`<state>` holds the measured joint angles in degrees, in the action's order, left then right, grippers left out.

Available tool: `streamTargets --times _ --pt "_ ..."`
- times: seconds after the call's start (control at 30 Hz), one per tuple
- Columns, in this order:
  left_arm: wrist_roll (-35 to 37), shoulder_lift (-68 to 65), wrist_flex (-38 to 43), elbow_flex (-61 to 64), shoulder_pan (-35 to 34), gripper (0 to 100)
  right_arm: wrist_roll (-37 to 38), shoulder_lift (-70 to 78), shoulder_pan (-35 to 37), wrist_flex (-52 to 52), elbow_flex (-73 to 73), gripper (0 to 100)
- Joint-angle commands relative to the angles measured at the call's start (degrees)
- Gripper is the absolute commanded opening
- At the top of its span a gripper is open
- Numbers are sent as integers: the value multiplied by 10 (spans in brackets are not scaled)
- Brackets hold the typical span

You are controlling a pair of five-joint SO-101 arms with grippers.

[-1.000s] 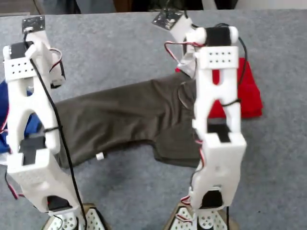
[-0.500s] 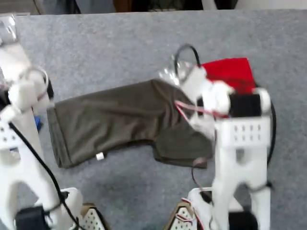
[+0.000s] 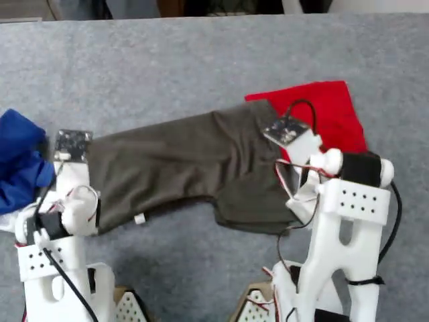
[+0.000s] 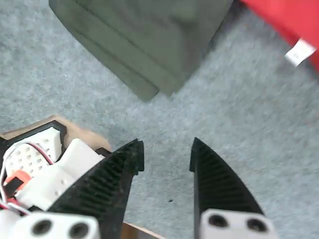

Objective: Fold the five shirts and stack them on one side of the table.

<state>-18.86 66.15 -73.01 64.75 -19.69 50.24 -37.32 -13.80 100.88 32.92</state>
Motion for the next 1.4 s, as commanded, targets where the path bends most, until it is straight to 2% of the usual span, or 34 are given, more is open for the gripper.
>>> streamTargets --times 0.0,0.1,0.23,0.43,0.6,0.7,0.83,1.07,1.23,1.37 --pt "-13 -22 18 3 -13 29 -9 2 -1 4 20 181" --pt "-13 -80 25 -5 -9 30 -22 2 12 -2 45 155" --pt "-10 -175 76 -2 -4 29 -33 2 29 -42 62 16" --pt "-9 -274 172 0 -8 28 -32 2 42 -56 65 23" --pt "14 -304 191 0 -19 28 -28 26 89 -105 107 22" --pt "11 -304 198 18 -38 28 -26 80 104 -120 105 22" --pt "10 -298 261 59 -87 28 -25 141 105 -122 72 22" --pt "-29 -299 257 30 -133 28 -9 194 105 -120 26 25" --pt "-25 -299 171 -52 -142 29 119 193 102 -111 48 28" --pt "-12 -300 113 -121 -125 29 190 156 105 -111 45 139"
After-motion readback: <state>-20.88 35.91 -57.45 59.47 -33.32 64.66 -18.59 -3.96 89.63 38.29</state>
